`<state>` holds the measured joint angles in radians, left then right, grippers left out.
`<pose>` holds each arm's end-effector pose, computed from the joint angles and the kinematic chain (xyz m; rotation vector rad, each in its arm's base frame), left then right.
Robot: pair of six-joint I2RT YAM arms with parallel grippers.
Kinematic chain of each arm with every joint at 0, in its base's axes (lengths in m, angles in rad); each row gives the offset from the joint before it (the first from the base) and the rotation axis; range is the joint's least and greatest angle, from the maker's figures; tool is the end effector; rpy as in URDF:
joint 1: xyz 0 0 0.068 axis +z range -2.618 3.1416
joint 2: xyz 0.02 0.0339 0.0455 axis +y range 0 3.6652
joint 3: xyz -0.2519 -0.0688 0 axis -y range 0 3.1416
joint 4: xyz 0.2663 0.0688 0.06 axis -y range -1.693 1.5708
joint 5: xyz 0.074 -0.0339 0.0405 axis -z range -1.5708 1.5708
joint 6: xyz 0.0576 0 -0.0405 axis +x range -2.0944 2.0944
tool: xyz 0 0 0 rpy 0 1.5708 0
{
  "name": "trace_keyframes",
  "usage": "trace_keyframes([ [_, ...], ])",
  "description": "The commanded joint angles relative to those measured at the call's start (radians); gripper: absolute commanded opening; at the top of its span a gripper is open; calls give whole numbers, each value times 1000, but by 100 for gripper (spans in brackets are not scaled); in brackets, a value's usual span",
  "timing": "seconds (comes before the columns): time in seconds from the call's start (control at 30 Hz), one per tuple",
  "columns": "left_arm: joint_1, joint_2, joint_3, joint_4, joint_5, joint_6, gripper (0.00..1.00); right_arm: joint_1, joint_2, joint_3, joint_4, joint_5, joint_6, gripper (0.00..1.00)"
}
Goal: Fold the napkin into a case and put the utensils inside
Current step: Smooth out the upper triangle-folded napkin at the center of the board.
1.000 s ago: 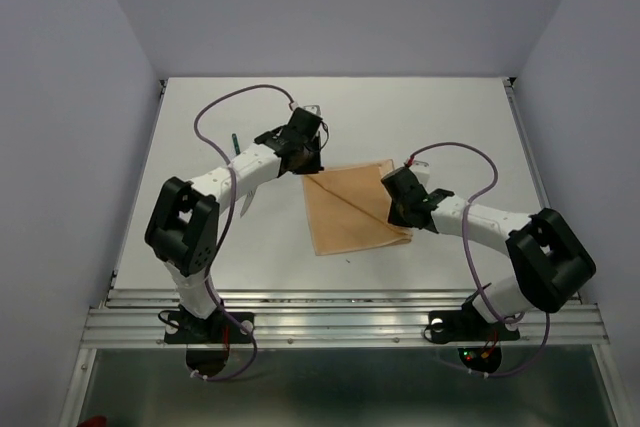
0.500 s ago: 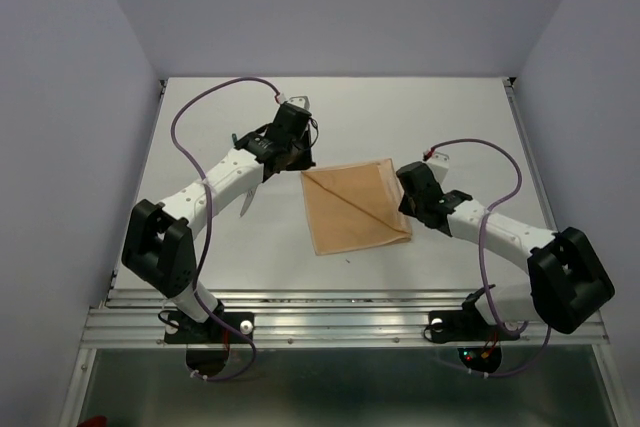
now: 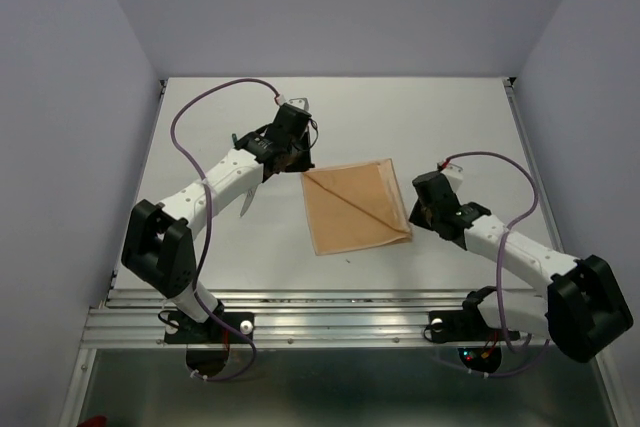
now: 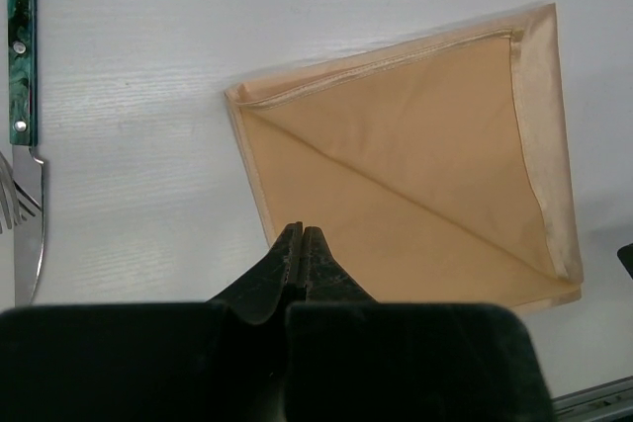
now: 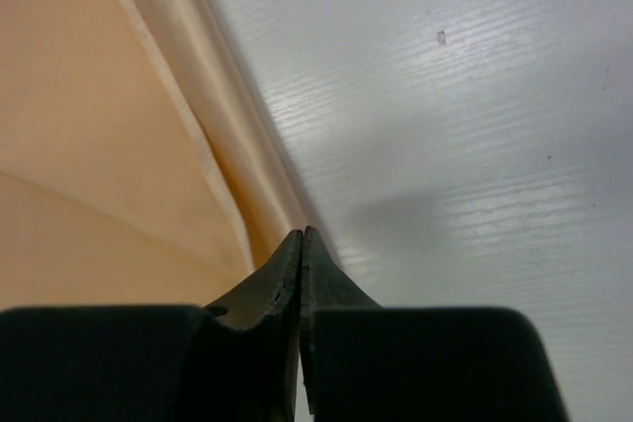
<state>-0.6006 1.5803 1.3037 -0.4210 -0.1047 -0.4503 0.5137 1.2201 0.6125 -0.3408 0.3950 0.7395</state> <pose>0.3297 -0.2186 0.2661 0.1167 2.2987 -0.4343 0.2378 0.1087 0.1440 0.4265 2.3819 0.0640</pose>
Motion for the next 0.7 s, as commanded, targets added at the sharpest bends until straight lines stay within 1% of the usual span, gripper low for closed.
trace_keyframes([
  [0.0, -4, -68, 40, -6, 16, 9, 0, 2, -91, 15, -21, -65, -26, 3],
  [0.07, -2, -72, 45, -6, 23, 12, 0, 2, -122, 24, -27, -129, -38, 1],
  [0.2, -4, -65, 49, 5, 39, 9, 0, 11, -120, 41, -21, -215, -48, 1],
  [0.4, -4, -54, 42, 13, 54, 4, 0, 22, -96, 12, -20, -237, -34, 1],
  [0.5, -4, -54, 40, 21, 57, 2, 0, 22, -67, -5, -24, -217, -14, 1],
  [0.67, -2, -49, 35, 22, 77, -2, 0, 22, 38, -48, -6, -168, 33, 1],
])
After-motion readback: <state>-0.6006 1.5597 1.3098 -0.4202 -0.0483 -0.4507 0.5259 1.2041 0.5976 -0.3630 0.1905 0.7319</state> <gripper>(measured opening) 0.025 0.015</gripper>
